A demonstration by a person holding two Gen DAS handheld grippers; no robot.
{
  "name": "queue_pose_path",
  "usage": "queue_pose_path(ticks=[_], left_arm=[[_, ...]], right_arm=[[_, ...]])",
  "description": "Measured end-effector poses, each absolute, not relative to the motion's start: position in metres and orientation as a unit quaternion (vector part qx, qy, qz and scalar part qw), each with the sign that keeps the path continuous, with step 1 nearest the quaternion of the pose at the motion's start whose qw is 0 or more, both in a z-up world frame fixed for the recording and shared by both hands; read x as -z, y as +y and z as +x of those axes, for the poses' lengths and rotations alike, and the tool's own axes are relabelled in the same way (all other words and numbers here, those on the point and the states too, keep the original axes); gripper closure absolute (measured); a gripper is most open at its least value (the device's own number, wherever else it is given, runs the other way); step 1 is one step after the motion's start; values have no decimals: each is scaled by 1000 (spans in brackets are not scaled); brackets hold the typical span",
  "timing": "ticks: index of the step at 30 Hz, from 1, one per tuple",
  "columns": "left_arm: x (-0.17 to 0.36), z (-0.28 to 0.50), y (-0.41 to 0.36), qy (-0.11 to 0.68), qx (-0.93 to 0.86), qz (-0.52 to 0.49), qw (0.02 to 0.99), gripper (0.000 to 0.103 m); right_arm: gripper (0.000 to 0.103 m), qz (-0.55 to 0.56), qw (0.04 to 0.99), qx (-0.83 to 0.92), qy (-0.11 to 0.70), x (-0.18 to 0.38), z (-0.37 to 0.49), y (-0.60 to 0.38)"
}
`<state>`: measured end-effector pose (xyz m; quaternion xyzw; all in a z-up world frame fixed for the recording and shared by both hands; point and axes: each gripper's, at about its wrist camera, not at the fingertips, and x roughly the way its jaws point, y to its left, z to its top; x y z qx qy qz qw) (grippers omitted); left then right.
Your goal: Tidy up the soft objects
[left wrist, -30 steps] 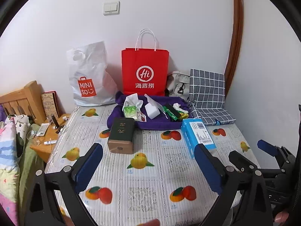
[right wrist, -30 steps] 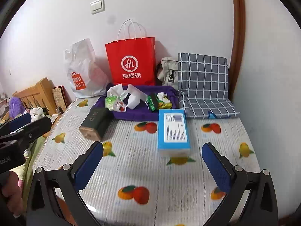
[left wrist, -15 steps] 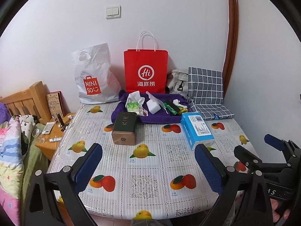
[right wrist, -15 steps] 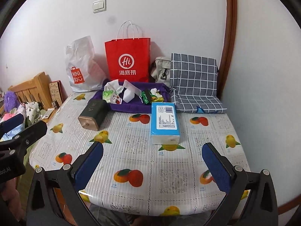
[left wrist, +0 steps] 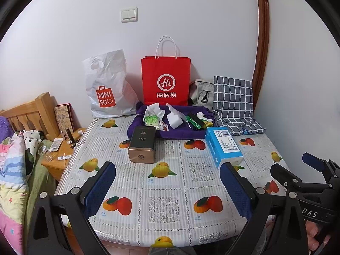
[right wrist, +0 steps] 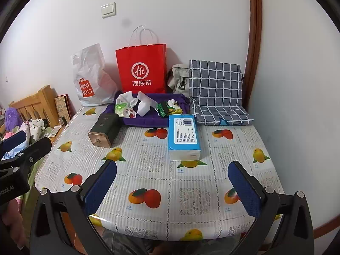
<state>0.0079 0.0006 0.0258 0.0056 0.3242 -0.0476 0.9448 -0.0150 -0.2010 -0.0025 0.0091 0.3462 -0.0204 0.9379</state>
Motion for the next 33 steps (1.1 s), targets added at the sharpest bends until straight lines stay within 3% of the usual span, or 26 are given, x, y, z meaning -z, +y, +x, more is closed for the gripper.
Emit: queue_pose_path(ticks=[33], left_arm=[[-23,6,6,326,44,7,944,4]], right_arm=[[0,8,939,16,342,1,-20,-197]])
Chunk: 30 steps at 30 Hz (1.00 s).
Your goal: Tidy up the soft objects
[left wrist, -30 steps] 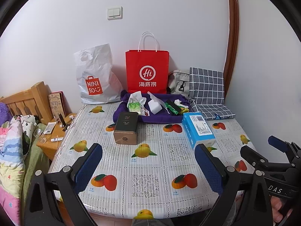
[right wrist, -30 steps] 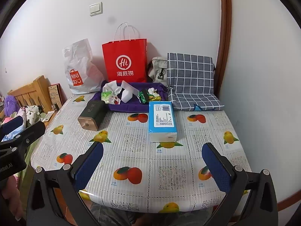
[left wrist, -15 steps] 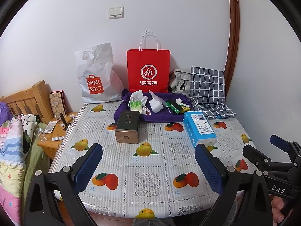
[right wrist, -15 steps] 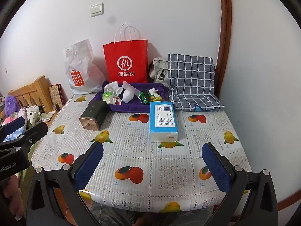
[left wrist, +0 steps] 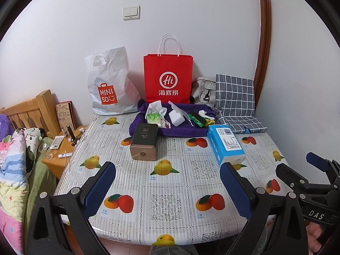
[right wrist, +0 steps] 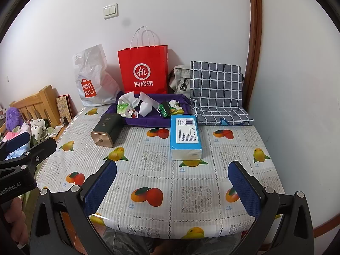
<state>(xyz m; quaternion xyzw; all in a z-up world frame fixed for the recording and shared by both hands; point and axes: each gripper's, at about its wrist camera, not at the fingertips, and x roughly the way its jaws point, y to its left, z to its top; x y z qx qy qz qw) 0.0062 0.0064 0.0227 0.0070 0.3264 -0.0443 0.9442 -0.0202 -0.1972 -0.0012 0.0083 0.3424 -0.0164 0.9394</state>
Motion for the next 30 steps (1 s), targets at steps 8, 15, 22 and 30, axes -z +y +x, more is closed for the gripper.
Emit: queue_pose_path(ticks=[8,15,22,30], left_arm=[[-22,6,4,327,43,6,944,4],[-22,6,5,327,44,6,944,4],[-22,6,5,327,43,6,944,4],[-23,6,5,327,43,7,944,4]], right_arm=[[0,9,940,17,342,1,-21,-196],[0,9,940,17,341,0,-22,-195],[0,9,940,17,340,-1,-22,-194],[0,10,940,16,340,-1,-22,-194]])
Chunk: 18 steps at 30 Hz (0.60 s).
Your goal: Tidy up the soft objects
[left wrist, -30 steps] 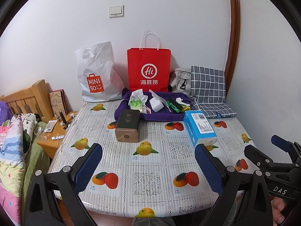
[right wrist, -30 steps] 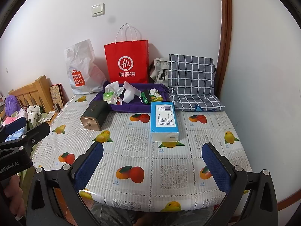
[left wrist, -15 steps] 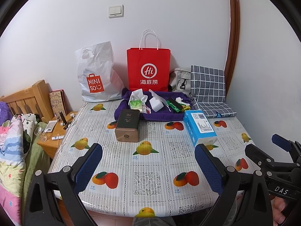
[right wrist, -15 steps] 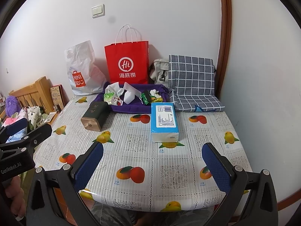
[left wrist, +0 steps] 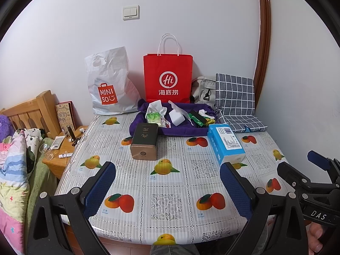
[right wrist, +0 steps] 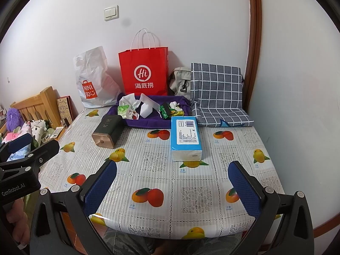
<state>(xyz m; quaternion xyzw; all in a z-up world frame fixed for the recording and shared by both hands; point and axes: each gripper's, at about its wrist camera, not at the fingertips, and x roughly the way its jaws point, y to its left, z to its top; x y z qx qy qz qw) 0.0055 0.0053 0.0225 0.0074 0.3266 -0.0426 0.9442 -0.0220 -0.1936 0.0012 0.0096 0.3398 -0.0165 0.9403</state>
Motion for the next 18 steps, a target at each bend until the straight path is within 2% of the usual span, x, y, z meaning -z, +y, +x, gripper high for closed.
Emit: queue_pose_path(ticks=[18], left_arm=[[-23,6,5,327,42,7,944,4]], right_arm=[[0,8,940,16,339,-4,-23,-190]])
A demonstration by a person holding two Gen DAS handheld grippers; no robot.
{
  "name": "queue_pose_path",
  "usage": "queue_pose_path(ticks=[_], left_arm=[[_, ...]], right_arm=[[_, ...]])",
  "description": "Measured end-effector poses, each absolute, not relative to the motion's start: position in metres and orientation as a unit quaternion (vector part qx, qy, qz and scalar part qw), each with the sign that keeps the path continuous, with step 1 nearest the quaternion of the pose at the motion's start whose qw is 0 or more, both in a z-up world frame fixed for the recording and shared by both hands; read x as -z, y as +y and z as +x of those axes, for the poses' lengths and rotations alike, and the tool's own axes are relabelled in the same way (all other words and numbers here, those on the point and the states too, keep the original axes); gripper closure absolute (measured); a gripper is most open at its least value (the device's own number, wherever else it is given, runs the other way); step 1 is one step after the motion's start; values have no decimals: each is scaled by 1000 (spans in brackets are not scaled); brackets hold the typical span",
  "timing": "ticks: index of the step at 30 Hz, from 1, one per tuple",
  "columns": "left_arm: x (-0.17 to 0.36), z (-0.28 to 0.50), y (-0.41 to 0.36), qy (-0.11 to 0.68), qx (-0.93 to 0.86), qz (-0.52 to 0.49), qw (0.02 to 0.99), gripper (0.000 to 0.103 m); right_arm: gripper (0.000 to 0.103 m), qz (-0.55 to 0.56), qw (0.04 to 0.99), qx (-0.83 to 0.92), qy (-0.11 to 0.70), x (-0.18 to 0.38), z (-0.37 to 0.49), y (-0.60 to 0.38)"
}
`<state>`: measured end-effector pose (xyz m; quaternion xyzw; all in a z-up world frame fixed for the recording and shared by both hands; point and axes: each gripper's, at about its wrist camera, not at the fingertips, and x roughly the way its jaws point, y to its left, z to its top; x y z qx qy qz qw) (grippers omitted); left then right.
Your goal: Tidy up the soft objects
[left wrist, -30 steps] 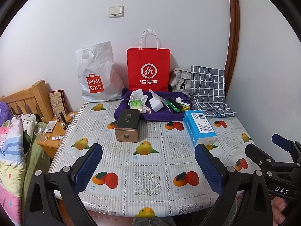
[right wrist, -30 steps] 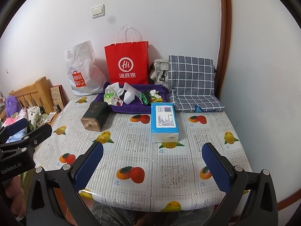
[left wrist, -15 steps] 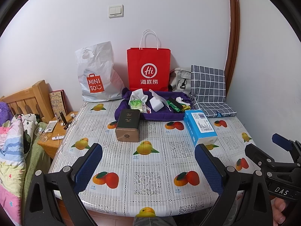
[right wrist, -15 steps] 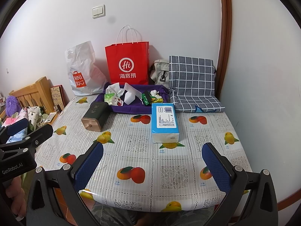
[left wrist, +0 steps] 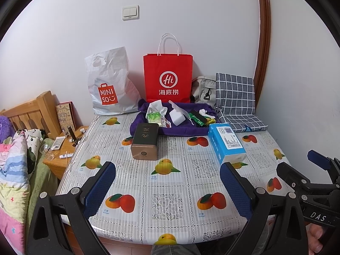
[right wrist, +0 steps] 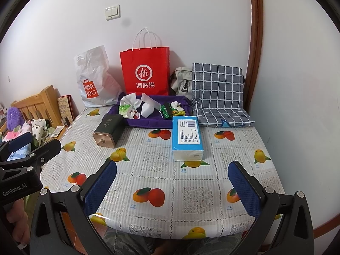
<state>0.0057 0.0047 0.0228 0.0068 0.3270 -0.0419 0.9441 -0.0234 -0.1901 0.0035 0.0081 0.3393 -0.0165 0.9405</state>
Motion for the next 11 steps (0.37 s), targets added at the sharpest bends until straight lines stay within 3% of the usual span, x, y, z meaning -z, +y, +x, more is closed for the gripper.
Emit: queue_pose_path(ticks=[11], left_arm=[[-16,5,10,327,39,7,944,4]], right_arm=[[0,8,941,15,338,-4,-23,-189]])
